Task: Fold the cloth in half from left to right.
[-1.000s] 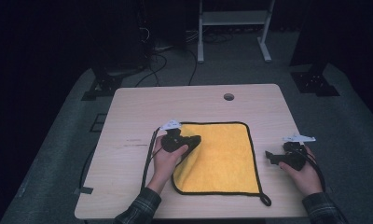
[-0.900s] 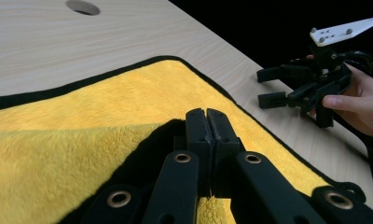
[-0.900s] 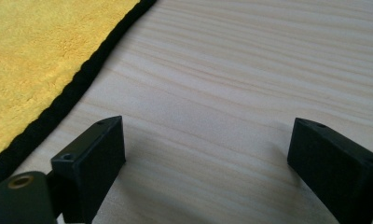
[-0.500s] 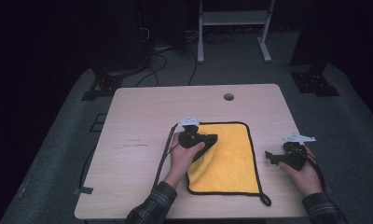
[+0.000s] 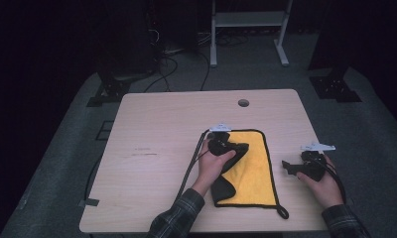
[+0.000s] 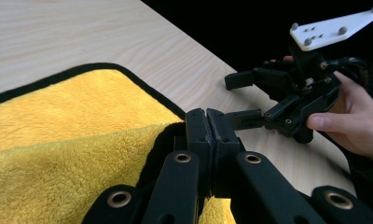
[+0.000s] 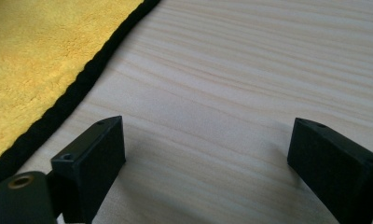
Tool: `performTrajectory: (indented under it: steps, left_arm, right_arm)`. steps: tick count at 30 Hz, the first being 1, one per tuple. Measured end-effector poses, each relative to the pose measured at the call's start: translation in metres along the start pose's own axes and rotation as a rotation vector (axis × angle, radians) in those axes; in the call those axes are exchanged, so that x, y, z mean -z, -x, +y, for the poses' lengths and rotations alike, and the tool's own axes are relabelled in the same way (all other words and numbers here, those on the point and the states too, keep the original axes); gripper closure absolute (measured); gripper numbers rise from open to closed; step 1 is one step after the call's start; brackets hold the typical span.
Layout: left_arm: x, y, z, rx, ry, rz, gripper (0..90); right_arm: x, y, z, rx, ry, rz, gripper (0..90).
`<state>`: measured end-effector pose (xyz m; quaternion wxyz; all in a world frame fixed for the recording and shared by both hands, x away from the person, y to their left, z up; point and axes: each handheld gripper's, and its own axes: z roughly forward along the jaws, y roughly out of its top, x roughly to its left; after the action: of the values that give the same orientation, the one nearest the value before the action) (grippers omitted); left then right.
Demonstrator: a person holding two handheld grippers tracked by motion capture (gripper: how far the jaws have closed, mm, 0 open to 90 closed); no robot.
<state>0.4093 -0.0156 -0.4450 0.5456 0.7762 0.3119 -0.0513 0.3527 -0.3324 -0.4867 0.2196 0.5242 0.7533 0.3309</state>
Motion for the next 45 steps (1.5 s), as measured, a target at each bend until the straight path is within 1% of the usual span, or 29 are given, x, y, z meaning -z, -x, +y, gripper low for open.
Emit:
performTrajectory:
  steps: [3, 4, 7, 9, 11, 13, 15, 19, 24, 31, 33, 36, 38, 41, 42, 45]
  left_arm:
    - [-0.008, 0.0, 0.0, 0.009, -0.01, -0.008, 88.4]
    - [-0.011, 0.001, 0.0, 0.015, -0.004, -0.014, 88.5]
    - [-0.018, 0.003, 0.002, 0.022, -0.006, -0.026, 88.5]
    - [-0.023, 0.005, 0.003, 0.02, -0.003, -0.036, 88.5]
    - [-0.028, 0.007, 0.005, 0.011, -0.014, -0.049, 88.4]
    - [-0.035, 0.009, 0.005, 0.008, -0.029, -0.051, 88.5]
    - [-0.042, 0.01, 0.005, 0.009, -0.04, -0.05, 88.4]
    - [-0.053, 0.009, 0.003, 0.029, -0.06, -0.053, 88.5]
    - [-0.066, 0.009, -0.001, 0.029, -0.093, -0.054, 88.4]
    - [-0.082, 0.007, -0.007, 0.026, -0.154, -0.03, 88.5]
    - [-0.085, 0.009, -0.007, 0.019, -0.165, -0.017, 88.3]
    - [-0.09, 0.011, -0.006, 0.004, -0.204, 0.005, 88.1]
    - [-0.091, 0.012, -0.006, -0.001, -0.21, 0.003, 86.6]
    - [-0.089, 0.014, -0.004, -0.01, -0.195, -0.008, 77.6]
    - [-0.086, 0.015, -0.003, -0.018, -0.185, -0.003, 72.9]
    - [-0.073, 0.015, 0.002, -0.044, -0.173, 0.009, 66.6]
  right_arm:
    - [0.0, 0.0, 0.0, 0.0, 0.0, 0.0, 9.9]
    - [0.0, 0.0, 0.0, 0.0, 0.0, 0.001, 9.9]
    - [0.0, -0.001, 0.0, 0.002, -0.001, 0.003, 9.9]
    - [-0.001, -0.001, 0.0, 0.002, 0.0, 0.003, 9.9]
    - [-0.001, -0.001, 0.001, 0.004, 0.0, 0.004, 9.9]
    - [-0.001, 0.0, 0.001, 0.009, 0.001, 0.005, 9.9]
    - [-0.001, 0.0, 0.001, 0.01, 0.002, 0.005, 9.9]
    - [-0.001, -0.001, 0.001, 0.009, 0.002, 0.007, 9.9]
    - [-0.001, -0.001, 0.001, 0.01, 0.002, 0.008, 9.9]
    - [-0.001, -0.001, 0.001, 0.011, 0.002, 0.008, 9.9]
    - [-0.001, -0.001, 0.001, 0.011, 0.001, 0.009, 9.8]
    - [-0.002, -0.001, 0.001, 0.013, 0.002, 0.01, 9.8]
    - [-0.002, -0.001, 0.001, 0.014, 0.002, 0.011, 9.9]
    - [-0.002, -0.001, 0.001, 0.014, 0.002, 0.011, 9.9]
    - [-0.002, -0.001, 0.001, 0.014, 0.002, 0.011, 9.8]
    - [-0.002, -0.002, 0.001, 0.014, 0.002, 0.012, 9.9]
